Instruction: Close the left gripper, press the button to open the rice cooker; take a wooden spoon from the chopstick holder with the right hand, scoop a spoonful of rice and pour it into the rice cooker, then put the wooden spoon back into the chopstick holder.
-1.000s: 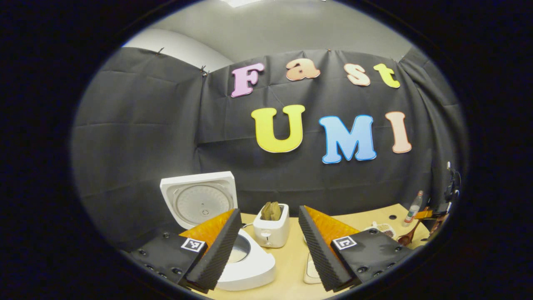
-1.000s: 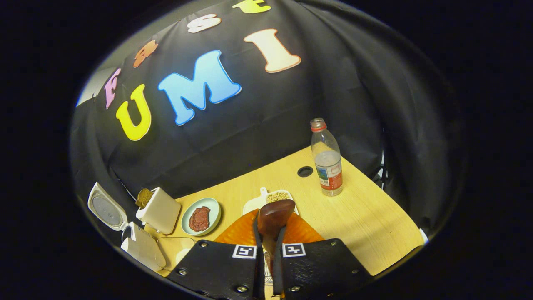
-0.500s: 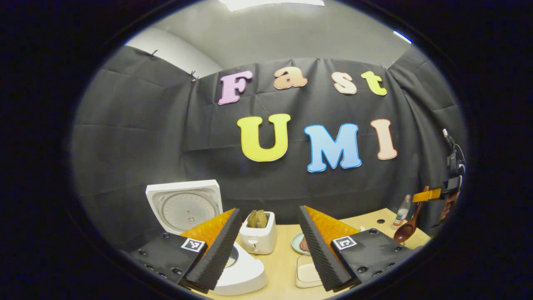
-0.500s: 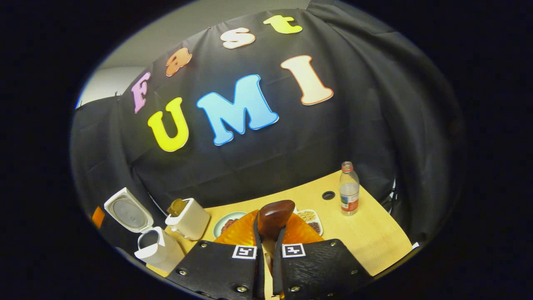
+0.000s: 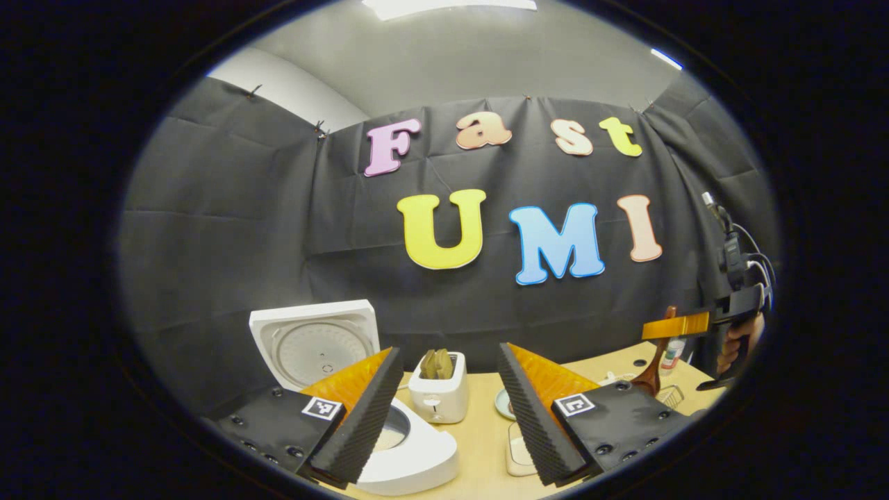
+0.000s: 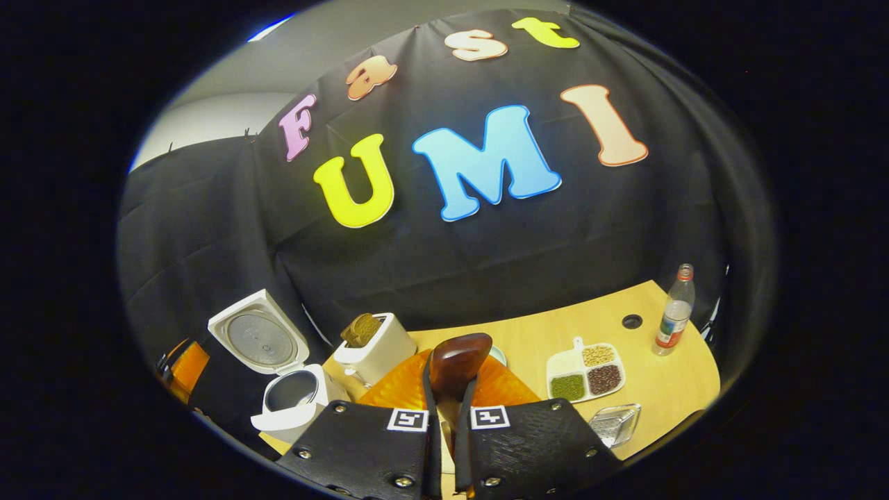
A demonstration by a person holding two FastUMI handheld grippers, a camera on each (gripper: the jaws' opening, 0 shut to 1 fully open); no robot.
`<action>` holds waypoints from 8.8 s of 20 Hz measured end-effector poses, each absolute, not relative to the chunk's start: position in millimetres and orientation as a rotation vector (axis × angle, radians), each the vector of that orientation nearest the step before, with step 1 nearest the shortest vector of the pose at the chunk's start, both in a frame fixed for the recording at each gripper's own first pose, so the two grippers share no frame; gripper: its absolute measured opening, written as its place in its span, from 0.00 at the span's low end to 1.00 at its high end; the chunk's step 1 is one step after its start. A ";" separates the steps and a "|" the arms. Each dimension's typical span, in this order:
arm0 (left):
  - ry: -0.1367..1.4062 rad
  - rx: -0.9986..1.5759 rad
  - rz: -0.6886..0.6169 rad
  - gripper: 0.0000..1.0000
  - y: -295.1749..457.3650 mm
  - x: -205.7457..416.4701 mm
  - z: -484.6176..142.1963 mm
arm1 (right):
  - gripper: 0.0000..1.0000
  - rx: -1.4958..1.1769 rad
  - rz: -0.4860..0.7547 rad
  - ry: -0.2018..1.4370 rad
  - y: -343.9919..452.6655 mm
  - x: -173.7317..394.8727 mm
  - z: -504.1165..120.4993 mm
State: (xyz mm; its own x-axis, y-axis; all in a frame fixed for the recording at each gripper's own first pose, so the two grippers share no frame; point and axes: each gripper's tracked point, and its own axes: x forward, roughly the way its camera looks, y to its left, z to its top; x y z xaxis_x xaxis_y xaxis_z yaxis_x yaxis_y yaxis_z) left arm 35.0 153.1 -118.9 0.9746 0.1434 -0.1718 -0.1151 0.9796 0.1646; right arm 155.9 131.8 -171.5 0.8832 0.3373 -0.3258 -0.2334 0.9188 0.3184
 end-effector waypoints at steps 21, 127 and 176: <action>0.240 0.187 0.176 0.96 230.2 16.8 -129.9 | 0.08 0.136 0.420 0.578 274.0 182.4 -345.8; 0.204 0.044 0.139 0.96 226.3 -31.9 -144.1 | 0.08 0.734 0.727 0.370 300.1 157.9 -94.2; 0.235 0.092 0.067 0.98 65.9 7.2 -105.3 | 0.19 0.269 -0.091 0.477 -77.3 168.3 -310.5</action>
State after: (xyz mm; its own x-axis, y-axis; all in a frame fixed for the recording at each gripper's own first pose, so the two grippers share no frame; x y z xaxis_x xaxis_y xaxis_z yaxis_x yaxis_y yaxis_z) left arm 7.2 65.9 -105.3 0.9702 0.0770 -0.2298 -0.0555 0.9936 0.0987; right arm 168.3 -77.3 -310.5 0.8851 -0.0235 -0.4649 0.1487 0.9607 0.2344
